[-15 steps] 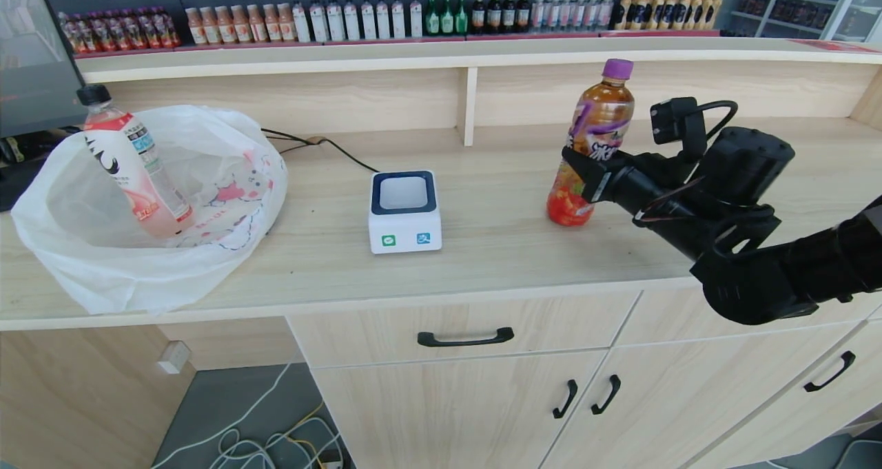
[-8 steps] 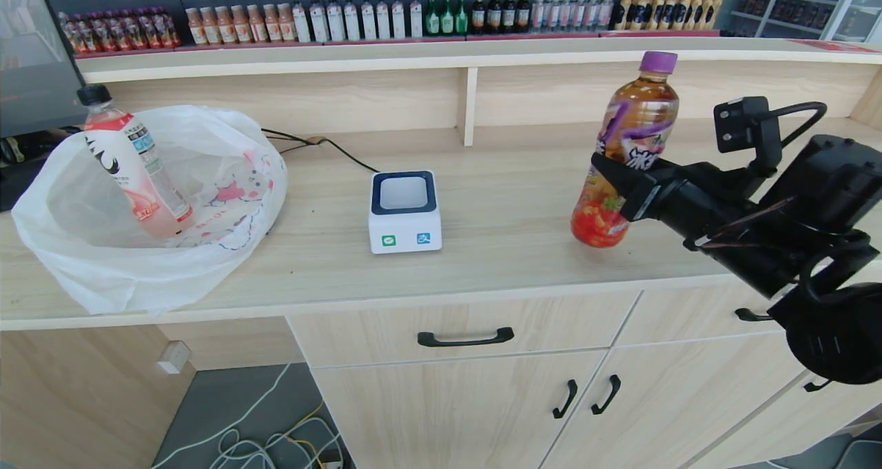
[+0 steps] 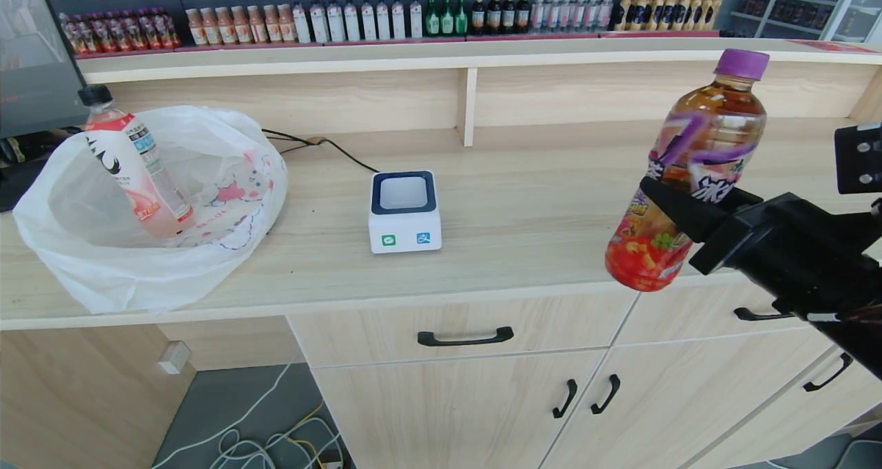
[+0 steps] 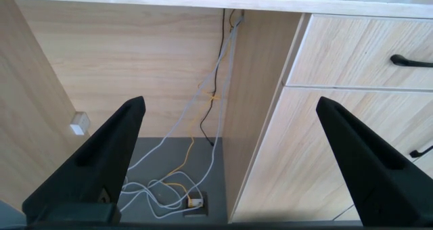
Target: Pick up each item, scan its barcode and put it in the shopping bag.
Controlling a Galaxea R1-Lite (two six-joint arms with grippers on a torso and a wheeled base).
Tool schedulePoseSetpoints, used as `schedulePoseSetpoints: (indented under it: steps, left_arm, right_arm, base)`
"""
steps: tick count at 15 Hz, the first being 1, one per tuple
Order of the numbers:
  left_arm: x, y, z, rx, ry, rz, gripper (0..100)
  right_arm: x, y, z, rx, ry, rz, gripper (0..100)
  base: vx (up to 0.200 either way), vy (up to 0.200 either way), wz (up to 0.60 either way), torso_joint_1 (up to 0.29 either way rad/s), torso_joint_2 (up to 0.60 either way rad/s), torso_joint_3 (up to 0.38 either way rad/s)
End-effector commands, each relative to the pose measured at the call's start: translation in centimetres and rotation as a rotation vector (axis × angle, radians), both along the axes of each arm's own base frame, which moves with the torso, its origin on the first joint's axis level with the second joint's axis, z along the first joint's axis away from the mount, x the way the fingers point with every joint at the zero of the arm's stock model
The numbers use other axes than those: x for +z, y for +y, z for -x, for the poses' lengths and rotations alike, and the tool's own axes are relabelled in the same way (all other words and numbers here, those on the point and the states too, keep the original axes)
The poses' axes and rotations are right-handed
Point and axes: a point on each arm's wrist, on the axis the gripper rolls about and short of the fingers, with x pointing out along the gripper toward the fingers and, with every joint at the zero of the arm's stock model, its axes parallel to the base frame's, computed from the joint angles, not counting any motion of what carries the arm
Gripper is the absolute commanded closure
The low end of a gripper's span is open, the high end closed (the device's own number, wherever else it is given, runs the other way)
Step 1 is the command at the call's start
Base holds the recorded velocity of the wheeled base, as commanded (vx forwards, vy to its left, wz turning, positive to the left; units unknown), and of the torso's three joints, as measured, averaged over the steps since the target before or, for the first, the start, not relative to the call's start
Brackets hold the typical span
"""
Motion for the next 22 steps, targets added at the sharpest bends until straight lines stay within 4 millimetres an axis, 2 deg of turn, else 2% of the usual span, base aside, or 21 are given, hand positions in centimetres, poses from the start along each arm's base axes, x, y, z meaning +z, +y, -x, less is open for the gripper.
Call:
schedulePoseSetpoints:
  steps: [1,4,5,7,9,11,14,19,22]
  left_arm:
    - [0.0,0.0,0.0,0.000,0.000,0.000,0]
    - [0.0,0.0,0.0,0.000,0.000,0.000,0]
    - [0.0,0.0,0.0,0.000,0.000,0.000,0]
    - [0.0,0.0,0.0,0.000,0.000,0.000,0]
    - [0.0,0.0,0.0,0.000,0.000,0.000,0]
    - [0.0,0.0,0.0,0.000,0.000,0.000,0]
    - [0.0,0.0,0.0,0.000,0.000,0.000,0]
    - [0.0,0.0,0.0,0.000,0.000,0.000,0]
    - [0.0,0.0,0.0,0.000,0.000,0.000,0]
  right_arm:
    - [0.2,0.0,1.3,0.016,-0.020,0.012,100]
    - [-0.7,1.4,3.8,0.112,-0.030,0.071,100]
    - [-1.4,1.6,5.3,0.146,-0.052,0.132,100]
    - [-1.3,2.4,6.5,0.194,-0.115,0.191,100]
    - [-0.4,3.1,8.6,0.248,-0.252,0.264,100]
    - [0.0,3.5,9.4,0.265,-0.327,0.310,100]
    - [-0.8,5.5,11.5,0.401,-0.413,0.395,100]
    - [-2.4,6.1,12.2,0.389,-0.566,0.612,100]
    - [-2.8,6.8,13.1,0.441,-0.614,0.645,100]
  base:
    - [0.000,0.000,0.00,0.000,0.00,0.000]
    - [0.000,0.000,0.00,0.000,0.00,0.000]
    - [0.000,0.000,0.00,0.000,0.00,0.000]
    - [0.000,0.000,0.00,0.000,0.00,0.000]
    - [0.000,0.000,0.00,0.000,0.00,0.000]
    - [0.000,0.000,0.00,0.000,0.00,0.000]
    - [0.000,0.000,0.00,0.000,0.00,0.000]
    - [0.000,0.000,0.00,0.000,0.00,0.000]
    - [0.000,0.000,0.00,0.000,0.00,0.000]
